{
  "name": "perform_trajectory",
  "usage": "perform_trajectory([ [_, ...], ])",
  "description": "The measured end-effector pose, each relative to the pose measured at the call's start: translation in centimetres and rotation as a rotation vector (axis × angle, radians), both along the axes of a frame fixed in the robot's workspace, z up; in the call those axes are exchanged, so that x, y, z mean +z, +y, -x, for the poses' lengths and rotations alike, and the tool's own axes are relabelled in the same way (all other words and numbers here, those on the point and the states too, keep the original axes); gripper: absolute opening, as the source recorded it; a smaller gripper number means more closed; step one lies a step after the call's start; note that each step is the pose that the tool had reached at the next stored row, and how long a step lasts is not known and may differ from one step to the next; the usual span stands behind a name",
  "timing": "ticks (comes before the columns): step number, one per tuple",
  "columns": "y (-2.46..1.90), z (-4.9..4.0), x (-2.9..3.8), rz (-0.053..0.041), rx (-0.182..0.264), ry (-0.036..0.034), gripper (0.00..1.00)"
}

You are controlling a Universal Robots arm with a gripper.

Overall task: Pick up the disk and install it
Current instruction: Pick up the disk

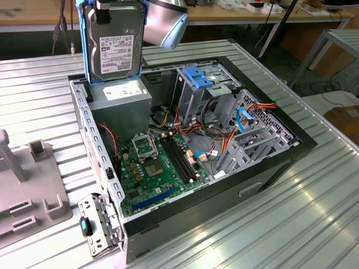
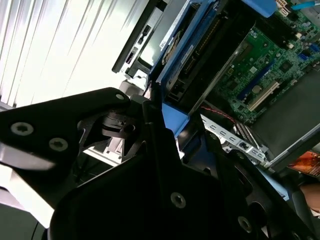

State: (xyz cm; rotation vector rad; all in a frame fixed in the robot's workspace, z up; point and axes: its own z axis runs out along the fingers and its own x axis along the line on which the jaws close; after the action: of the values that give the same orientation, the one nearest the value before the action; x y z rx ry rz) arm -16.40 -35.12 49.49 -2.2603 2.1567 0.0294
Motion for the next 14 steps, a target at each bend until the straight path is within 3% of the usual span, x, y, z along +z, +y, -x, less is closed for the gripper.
perform_trajectory([
  [6,0.00,-1.84,0.00,0.0000,0.000,0.0000,0.37],
  [9,-0.07,-1.99,0.00,0.0000,0.000,0.0000,0.37],
  [14,-0.73,-1.99,-0.01,0.0001,0.000,0.0000,0.37],
])
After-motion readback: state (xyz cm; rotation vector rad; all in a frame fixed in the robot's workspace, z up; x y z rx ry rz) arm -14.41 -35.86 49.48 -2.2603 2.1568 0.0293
